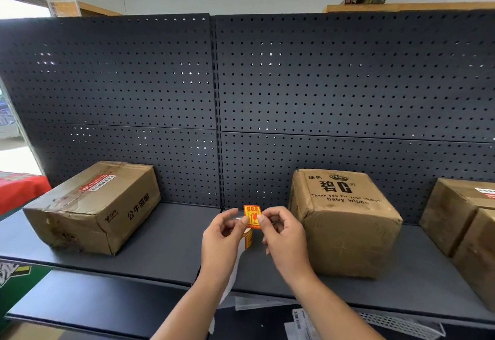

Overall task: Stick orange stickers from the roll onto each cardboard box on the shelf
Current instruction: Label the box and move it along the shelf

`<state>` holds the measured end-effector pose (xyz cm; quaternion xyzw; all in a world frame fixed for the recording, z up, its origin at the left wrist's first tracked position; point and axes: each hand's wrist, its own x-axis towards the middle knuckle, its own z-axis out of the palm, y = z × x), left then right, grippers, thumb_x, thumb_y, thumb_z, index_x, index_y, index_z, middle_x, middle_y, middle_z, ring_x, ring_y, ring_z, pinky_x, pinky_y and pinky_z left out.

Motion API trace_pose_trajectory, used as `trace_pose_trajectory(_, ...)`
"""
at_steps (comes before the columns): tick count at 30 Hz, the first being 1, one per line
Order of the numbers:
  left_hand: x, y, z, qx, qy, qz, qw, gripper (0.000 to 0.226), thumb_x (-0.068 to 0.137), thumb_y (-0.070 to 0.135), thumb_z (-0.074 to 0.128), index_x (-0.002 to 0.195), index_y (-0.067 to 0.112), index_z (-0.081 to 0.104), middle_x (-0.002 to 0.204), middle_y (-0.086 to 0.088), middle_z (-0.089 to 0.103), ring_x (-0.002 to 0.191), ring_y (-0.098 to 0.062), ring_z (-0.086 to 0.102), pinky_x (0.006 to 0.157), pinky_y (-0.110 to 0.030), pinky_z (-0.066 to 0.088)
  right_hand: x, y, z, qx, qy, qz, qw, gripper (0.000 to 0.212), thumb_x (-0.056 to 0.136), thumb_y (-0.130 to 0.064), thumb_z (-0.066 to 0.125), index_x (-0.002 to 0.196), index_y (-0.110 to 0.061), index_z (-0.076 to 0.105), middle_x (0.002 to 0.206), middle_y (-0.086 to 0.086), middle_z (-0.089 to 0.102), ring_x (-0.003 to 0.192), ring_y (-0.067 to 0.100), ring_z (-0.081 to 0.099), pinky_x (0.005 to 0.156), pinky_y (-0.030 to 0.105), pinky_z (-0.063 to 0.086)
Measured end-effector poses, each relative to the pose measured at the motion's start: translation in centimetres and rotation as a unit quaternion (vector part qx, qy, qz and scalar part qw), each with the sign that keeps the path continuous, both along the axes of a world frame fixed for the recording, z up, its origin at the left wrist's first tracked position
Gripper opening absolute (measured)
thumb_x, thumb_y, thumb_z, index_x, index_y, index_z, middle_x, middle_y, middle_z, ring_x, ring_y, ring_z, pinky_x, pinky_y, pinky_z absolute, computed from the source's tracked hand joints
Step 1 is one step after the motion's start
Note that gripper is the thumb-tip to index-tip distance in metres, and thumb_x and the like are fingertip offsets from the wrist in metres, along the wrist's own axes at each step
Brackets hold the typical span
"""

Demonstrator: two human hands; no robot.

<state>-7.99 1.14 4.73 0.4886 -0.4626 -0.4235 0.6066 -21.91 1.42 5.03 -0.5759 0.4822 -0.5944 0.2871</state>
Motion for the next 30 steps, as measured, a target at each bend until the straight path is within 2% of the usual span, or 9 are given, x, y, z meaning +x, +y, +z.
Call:
trace_pose_trajectory(2,-0.3,-0.1,0.3,-0.005,0.004,-0.006,1.0,0.024,0.093,0.029,0.076,0.117,0.027,0.071,0.096,0.002,0.076,0.094,-0.014,0.073,0.086,-0.031,0.059,-0.6,0.2,0.9,-0.014,0.026,-0.008,1.0,0.011,0.1,-0.02,0.068,0.093,-0.028,0.067,0.08,-0.009,0.069,0.067,0.012,0.066,0.053,0.021,0.05)
trace_pose_trajectory(4,-0.9,-0.2,0.9,-0.011,0.0,-0.02,1.0,0.019,0.094,0.028,0.075,0.112,0.026,0.073,0.099,0.004,0.077,0.095,-0.012,0.072,0.087,-0.031,0.059,-1.5,0.5,1.5,-0.022,0.031,-0.012,0.999,0.011,0.1,-0.019,0.068,0.093,-0.027,0.067,0.078,-0.008,0.069,0.064,0.013,0.065,0.051,0.024,0.05)
trace_pose_trajectory(9,-3.1,-0.6,3.1,-0.048,0.015,-0.059,0.997,0.012,0.094,0.02,0.075,0.105,0.016,0.075,0.097,-0.002,0.078,0.09,-0.013,0.071,0.081,-0.025,0.058,-3.9,1.2,3.5,-0.026,0.028,-0.019,0.999,0.007,0.099,-0.019,0.07,0.094,-0.023,0.068,0.072,-0.003,0.067,0.055,0.014,0.063,0.048,0.026,0.048)
trace_pose_trajectory(13,-5.6,-1.1,5.0,-0.078,0.017,-0.083,0.993,0.01,0.094,0.016,0.075,0.103,0.012,0.074,0.096,-0.004,0.077,0.087,-0.01,0.071,0.078,-0.02,0.057,-6.5,1.4,5.7,-0.027,0.031,-0.044,0.998,0.006,0.1,-0.02,0.068,0.094,-0.02,0.066,0.071,0.001,0.066,0.048,0.01,0.059,0.04,0.024,0.042)
trace_pose_trajectory(16,-7.9,-1.6,6.2,-0.101,-0.023,-0.089,0.991,0.006,0.094,0.018,0.075,0.099,0.017,0.073,0.091,0.0,0.076,0.085,-0.01,0.07,0.075,-0.021,0.057,-8.8,1.4,7.2,-0.039,0.035,-0.082,0.995,0.006,0.098,-0.018,0.069,0.093,-0.019,0.067,0.078,0.003,0.067,0.055,0.012,0.06,0.04,0.019,0.041)
trace_pose_trajectory(20,-11.4,-1.8,7.3,-0.12,-0.083,-0.093,0.985,0.01,0.094,0.025,0.075,0.102,0.024,0.069,0.091,0.004,0.072,0.085,-0.01,0.068,0.076,-0.027,0.057,-12.0,1.3,8.1,-0.029,0.041,-0.12,0.991,0.006,0.097,-0.017,0.07,0.092,-0.017,0.066,0.082,0.006,0.067,0.062,0.015,0.059,0.041,0.016,0.04)
trace_pose_trajectory(25,-15.2,-1.8,8.2,-0.109,-0.106,-0.109,0.982,0.026,0.093,0.031,0.076,0.112,0.032,0.057,0.089,0.005,0.071,0.084,-0.011,0.07,0.073,-0.032,0.059,-16.2,1.1,8.5,0.004,0.028,-0.148,0.989,0.009,0.095,-0.025,0.073,0.094,-0.019,0.066,0.088,0.008,0.069,0.062,0.016,0.061,0.043,0.02,0.042)
trace_pose_trajectory(28,-17.0,-2.4,8.2,-0.1,-0.133,-0.105,0.98,0.031,0.091,0.034,0.076,0.111,0.037,0.054,0.082,0.01,0.07,0.079,-0.01,0.068,0.082,-0.046,0.059,-18.2,1.3,8.6,0.022,0.032,-0.151,0.988,0.01,0.095,-0.021,0.074,0.095,-0.014,0.067,0.086,0.01,0.068,0.06,0.015,0.059,0.042,0.017,0.041)
trace_pose_trajectory(30,-18.0,-2.7,8.2,-0.098,-0.173,-0.098,0.975,0.031,0.088,0.038,0.075,0.108,0.041,0.051,0.081,0.02,0.07,0.08,-0.009,0.068,0.087,-0.051,0.057,-19.4,1.2,8.7,0.032,0.039,-0.154,0.987,0.011,0.094,-0.022,0.075,0.095,-0.014,0.068,0.081,0.008,0.068,0.056,0.014,0.059,0.041,0.017,0.041)
